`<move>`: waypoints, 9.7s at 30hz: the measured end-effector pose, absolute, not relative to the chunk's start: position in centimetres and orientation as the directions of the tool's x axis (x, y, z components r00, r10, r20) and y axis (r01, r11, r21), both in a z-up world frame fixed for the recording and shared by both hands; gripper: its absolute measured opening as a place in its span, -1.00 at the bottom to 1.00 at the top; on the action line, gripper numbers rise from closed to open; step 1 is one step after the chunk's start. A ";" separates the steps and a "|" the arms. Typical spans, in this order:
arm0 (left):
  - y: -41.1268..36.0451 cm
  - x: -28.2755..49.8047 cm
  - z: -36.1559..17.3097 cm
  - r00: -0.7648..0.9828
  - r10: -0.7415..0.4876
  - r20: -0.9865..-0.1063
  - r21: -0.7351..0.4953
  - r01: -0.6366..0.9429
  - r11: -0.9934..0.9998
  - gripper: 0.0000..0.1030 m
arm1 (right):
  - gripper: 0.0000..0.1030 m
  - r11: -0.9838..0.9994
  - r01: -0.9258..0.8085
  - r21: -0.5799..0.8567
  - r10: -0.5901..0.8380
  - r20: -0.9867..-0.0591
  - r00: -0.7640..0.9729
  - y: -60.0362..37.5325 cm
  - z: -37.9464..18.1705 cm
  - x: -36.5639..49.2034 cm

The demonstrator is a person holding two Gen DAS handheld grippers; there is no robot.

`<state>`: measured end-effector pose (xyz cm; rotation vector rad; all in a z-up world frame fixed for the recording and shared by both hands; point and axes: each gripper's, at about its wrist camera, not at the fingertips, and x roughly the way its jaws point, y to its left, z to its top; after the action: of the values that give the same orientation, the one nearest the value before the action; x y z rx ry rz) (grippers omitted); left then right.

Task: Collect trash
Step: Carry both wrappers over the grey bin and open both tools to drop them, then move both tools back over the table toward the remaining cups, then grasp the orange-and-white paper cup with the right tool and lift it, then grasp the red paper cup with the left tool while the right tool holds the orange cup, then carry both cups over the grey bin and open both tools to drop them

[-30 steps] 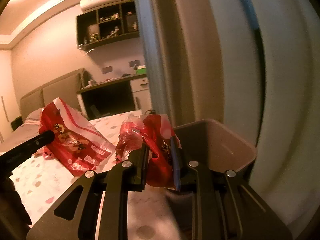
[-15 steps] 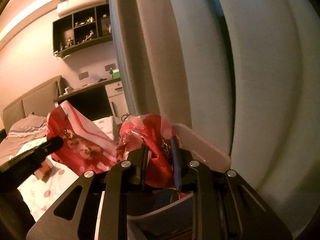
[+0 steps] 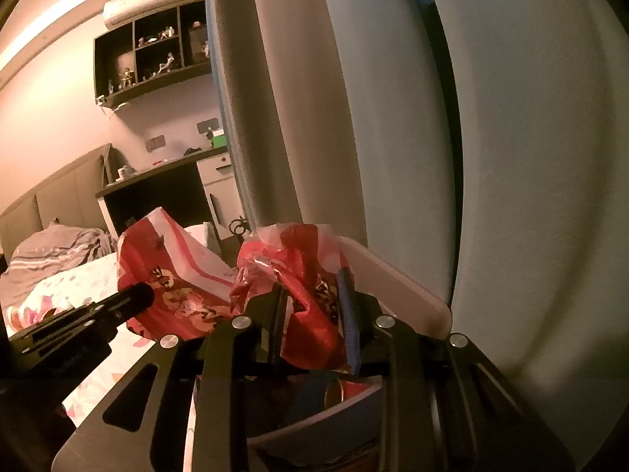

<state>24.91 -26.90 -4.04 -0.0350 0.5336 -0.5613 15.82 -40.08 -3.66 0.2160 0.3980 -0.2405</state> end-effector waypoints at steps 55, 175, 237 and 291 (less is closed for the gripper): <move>-14.9 20.2 -3.9 0.812 -0.340 -0.475 -0.245 0.249 0.937 0.69 | 0.48 0.958 0.277 0.080 -0.200 -0.508 0.838 -38.2 -6.4 11.9; 10.1 23.7 -6.3 0.859 0.107 -0.500 -0.162 -0.215 0.963 0.71 | 0.09 0.968 -0.172 0.184 0.250 -0.610 0.752 -10.8 -6.5 28.4; 1.3 18.2 -3.5 0.833 -0.030 -0.553 -0.185 -0.087 0.979 -0.92 | 0.09 0.956 -0.201 0.216 0.280 -0.457 0.844 -21.0 -1.5 16.3; -27.3 26.8 -7.0 0.672 -0.463 -0.578 -0.148 0.472 0.869 -0.92 | 0.09 0.952 0.199 0.234 -0.071 -0.462 0.884 -42.0 -6.0 17.2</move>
<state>26.81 -27.34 -7.02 0.0137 0.6465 -0.5266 17.18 -41.96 -6.02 0.2806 0.4673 -0.1424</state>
